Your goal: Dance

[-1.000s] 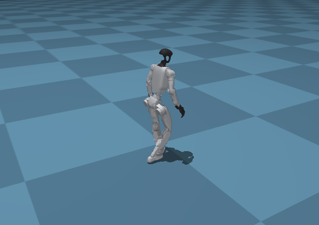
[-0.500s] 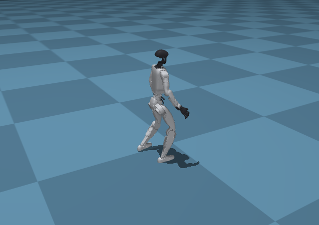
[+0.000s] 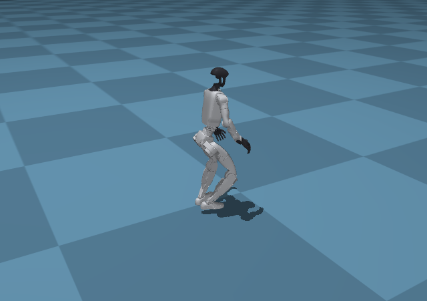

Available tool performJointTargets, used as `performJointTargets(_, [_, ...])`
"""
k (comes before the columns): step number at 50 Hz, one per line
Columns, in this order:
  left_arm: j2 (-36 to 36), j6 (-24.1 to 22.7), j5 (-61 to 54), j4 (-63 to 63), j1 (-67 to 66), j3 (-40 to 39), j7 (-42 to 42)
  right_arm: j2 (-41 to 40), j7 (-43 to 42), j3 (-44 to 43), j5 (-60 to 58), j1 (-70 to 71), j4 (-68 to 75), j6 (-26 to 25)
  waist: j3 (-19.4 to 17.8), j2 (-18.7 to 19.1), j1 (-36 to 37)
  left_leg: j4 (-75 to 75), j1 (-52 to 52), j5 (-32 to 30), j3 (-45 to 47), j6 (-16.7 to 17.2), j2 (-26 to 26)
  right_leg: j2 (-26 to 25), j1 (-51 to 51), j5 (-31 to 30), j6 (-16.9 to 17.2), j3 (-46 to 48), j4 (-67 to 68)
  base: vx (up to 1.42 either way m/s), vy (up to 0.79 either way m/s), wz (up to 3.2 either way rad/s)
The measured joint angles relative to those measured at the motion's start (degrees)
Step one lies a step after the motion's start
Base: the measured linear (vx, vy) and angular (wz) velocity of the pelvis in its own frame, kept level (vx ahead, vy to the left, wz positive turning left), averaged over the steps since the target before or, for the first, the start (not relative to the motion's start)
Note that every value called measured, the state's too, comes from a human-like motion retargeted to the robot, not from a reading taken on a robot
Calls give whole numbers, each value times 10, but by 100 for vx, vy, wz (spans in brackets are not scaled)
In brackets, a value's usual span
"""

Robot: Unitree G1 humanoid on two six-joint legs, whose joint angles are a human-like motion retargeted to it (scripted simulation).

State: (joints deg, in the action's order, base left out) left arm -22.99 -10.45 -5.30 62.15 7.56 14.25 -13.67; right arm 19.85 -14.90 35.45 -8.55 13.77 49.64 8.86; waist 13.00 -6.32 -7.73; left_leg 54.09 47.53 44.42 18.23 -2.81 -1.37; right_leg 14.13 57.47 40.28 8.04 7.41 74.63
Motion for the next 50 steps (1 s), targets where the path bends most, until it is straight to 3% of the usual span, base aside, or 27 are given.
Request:
performJointTargets(2, [1, -5, 1, -10, 29, 15, -14, 6, -18, 10, -15, 36, 3, 1, -6, 12, 20, 56, 58, 13, -4, -4, -30, -29, 27, 9, -9, 3, -14, -21, -1, -12])
performJointTargets(6, [19, -14, -5, -22, 74, 56, -48, 18, -64, 36, -35, 90, -2, 0, -25, 34, 37, 198, 173, 48, 5, -30, -87, -38, 113, 41, -19, -4, 37, -23, -3, 26])
performJointTargets(12, [71, -22, -60, -3, 190, 122, -131, 31, -167, 53, -31, 197, -36, -6, -53, 90, 16, 362, 403, 56, -4, -113, -133, 9, 317, 56, -26, -21, 176, -25, -4, 126])
performJointTargets(14, [90, -22, -84, 9, 226, 144, -159, 31, -203, 57, -26, 225, -56, -9, -115, 103, 1, 432, 424, 56, -25, -122, -140, 32, 325, 79, -36, -34, 252, -23, -15, 148])
performJointTargets(20, [137, -21, -139, 16, 303, 188, -224, -1, -308, 65, -33, 288, -124, -11, -382, 73, -22, 673, 424, 56, -94, -122, -183, 58, 325, 97, -88, -116, 517, -28, -15, 33])
performJointTargets(22, [150, -23, -152, 7, 302, 193, -238, -16, -334, 69, -41, 281, -141, -10, -428, 57, -8, 755, 424, 56, -115, -122, -199, 49, 325, 97, -105, -140, 606, -20, -2, -76])
performJointTargets(26, [183, -36, -174, -30, 230, 196, -262, -50, -376, 84, -57, 182, -171, -4, -428, 20, 20, 870, 424, 56, -133, -122, -224, 24, 325, 97, -124, -184, 755, -13, 1, -75])
performJointTargets(32, [184, -83, -184, -159, 165, 173, -291, -35, -406, 75, -77, 83, -247, 19, -428, -23, 20, 941, 424, 56, -104, -122, -212, -29, 325, 97, -91, -264, 877, -2, 1, -8])
performJointTargets(35, [174, -96, -183, -216, 181, 167, -288, -11, -392, 57, -75, 85, -273, 24, -428, -32, 24, 937, 424, 56, -91, -122, -204, -57, 325, 97, -90, -271, 890, 2, 0, 4])
performJointTargets(38, [160, -94, -177, -246, 240, 179, -263, 9, -337, 34, -51, 127, -261, 22, -428, -34, 33, 900, 424, 56, -79, -122, -202, -73, 325, 97, -93, -268, 871, 10, 3, 9])
performJointTargets(40, [170, -69, -201, -208, 321, 189, -191, 42, -193, 7, 44, 201, -189, 21, -428, 17, 53, 862, 424, 56, -101, -122, -201, -66, 306, 91, -109, -220, 826, 14, 11, -12])
performJointTargets(43, [184, -57, -229, -117, 370, 208, -110, 25, -84, 24, 118, 250, -71, 20, -356, 52, 36, 780, 424, 56, -99, -122, -184, -52, 283, 65, -87, -196, 708, 18, 20, 13])
performJointTargets(45, [188, -44, -248, -61, 383, 210, -64, 22, -27, 38, 156, 268, -10, 15, -300, 88, 27, 721, 424, 56, -102, -122, -173, -49, 302, -4, -72, -175, 615, 12, 29, -11])
performJointTargets(50, [186, -8, -265, 41, 342, 216, 11, -11, 49, 53, 188, 252, 78, -10, -157, 144, 1, 553, 424, 56, -79, -122, -143, -6, 320, -105, -42, -112, 421, 16, 29, -35])
